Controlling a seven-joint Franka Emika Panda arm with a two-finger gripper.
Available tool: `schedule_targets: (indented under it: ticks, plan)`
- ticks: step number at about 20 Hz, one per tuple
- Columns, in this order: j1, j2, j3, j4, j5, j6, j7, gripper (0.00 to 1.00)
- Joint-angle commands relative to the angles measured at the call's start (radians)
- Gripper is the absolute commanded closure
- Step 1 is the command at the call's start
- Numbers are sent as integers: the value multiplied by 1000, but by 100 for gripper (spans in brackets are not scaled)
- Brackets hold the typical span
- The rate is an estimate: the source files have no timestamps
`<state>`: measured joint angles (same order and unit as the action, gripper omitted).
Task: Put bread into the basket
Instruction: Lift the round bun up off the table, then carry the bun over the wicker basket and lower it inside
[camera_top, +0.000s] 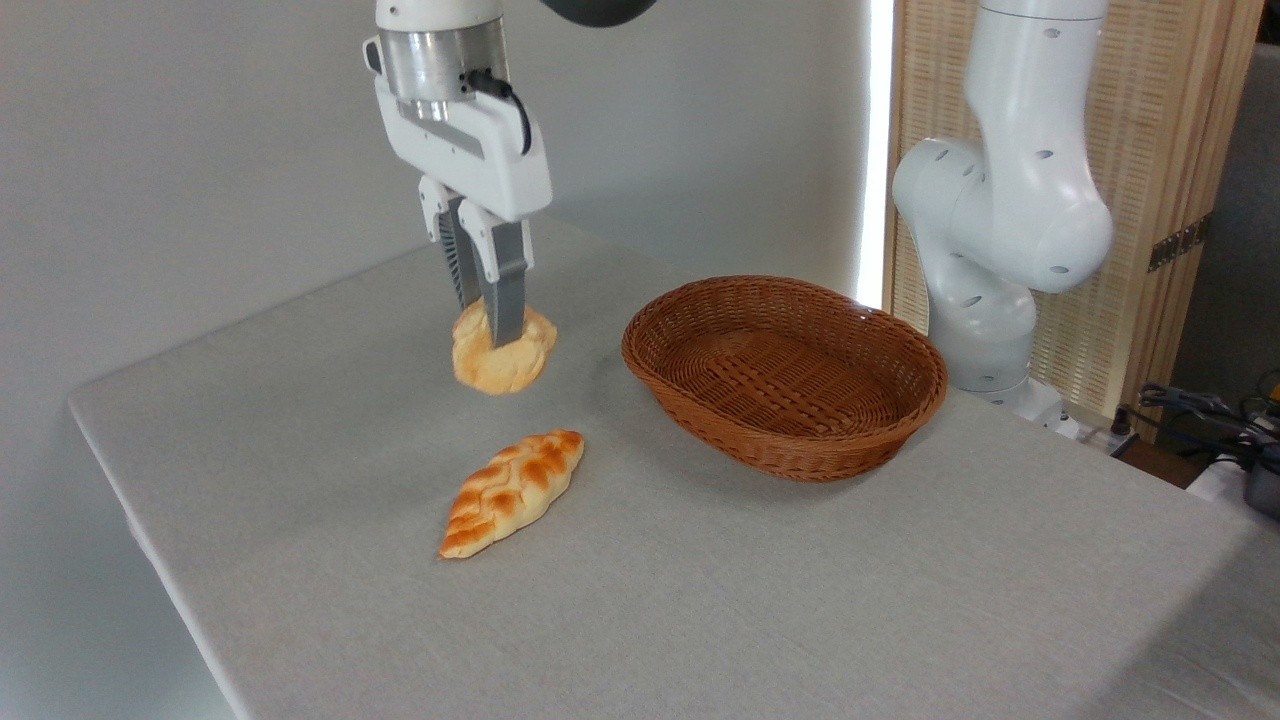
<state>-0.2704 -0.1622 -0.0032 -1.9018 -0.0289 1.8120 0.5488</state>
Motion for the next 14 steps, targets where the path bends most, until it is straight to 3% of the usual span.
schedule_targets:
  ticks: [1,4,8,14]
  plan:
    - [-1,-71,0,-26,-40,-94,-26,60]
    - [-1,-103,0,-46,-91,-183,-50,54]
    - [-1,-161,0,-129,-130,-236,-59,54]
    - [-1,-168,0,-192,-210,-318,-86,51]
